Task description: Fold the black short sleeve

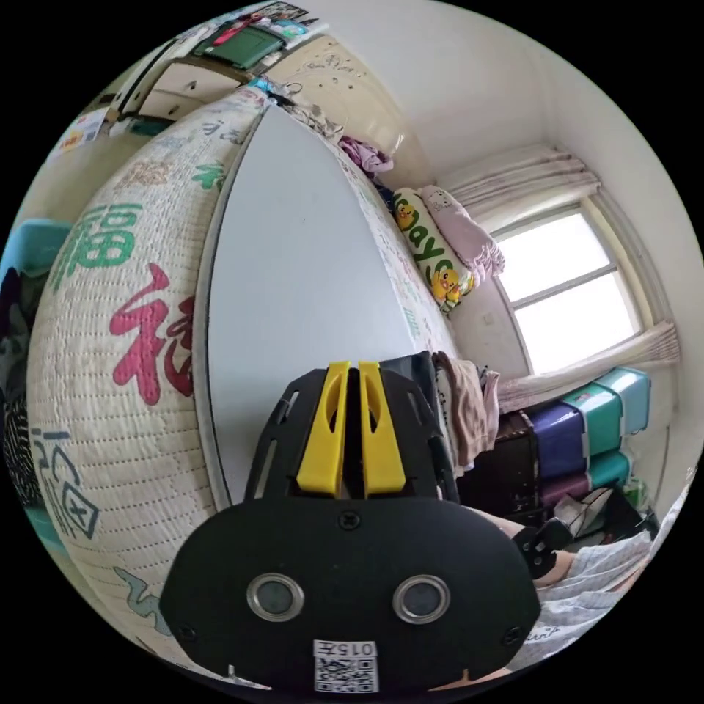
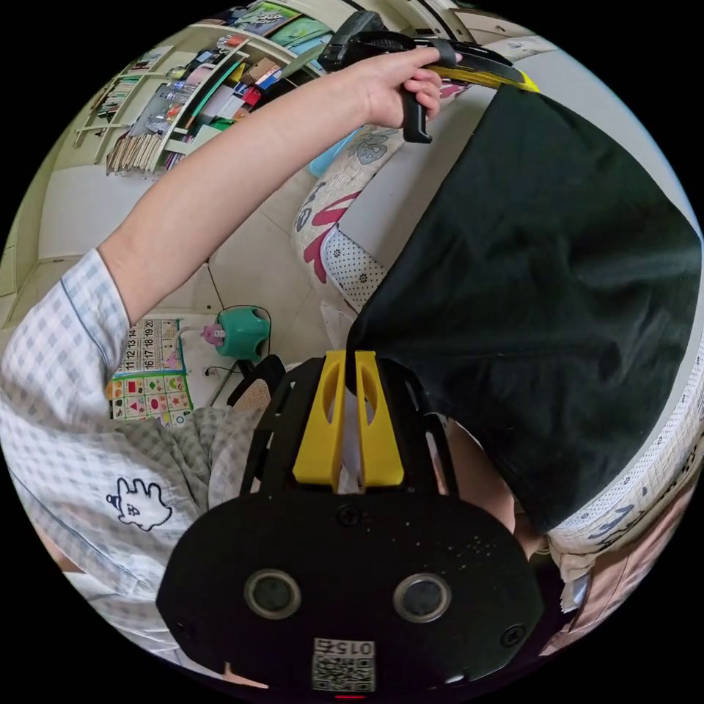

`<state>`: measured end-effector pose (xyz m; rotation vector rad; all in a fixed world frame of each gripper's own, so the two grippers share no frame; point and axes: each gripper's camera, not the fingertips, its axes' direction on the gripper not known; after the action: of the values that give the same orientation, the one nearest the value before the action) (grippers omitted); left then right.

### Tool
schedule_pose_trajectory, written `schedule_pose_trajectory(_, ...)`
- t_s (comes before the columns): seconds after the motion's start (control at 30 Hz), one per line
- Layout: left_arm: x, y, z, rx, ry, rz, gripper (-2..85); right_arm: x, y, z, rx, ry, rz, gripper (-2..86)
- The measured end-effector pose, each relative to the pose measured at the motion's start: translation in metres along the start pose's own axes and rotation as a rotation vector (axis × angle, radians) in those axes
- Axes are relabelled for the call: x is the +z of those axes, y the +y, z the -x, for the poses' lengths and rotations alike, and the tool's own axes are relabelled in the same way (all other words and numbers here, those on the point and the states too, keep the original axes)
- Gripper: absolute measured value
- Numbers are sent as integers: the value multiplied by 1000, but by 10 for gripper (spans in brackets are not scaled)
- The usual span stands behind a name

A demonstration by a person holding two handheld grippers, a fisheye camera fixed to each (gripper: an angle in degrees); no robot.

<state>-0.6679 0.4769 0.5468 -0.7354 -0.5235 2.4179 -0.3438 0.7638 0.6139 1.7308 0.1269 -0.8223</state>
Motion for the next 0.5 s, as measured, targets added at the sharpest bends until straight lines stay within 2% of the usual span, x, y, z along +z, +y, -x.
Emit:
schedule_pose_trajectory(0.07,13,3,-4,31,-131,-3,17,3,-11,1,2,31,21,23)
schedule_pose_trajectory(0.13,30,6,-2,24,-177,24,24,-2,-17,2,6,45,55,31)
schedule_pose_trajectory(0.3,30,31,-17,82,-172,-36,57,-66,6,7,-35,216,-34,58)
schedule_pose_trajectory(0.37,19,65,-35,133,-170,-61,64,-97,30,-8,12,398,-100,75)
schedule_pose_trajectory(0.43,14,99,-47,148,-129,-61,71,-107,45,-26,70,474,-121,80)
schedule_pose_trajectory(0.5,17,136,-59,148,-75,-50,74,-102,52,-43,82,408,-92,88)
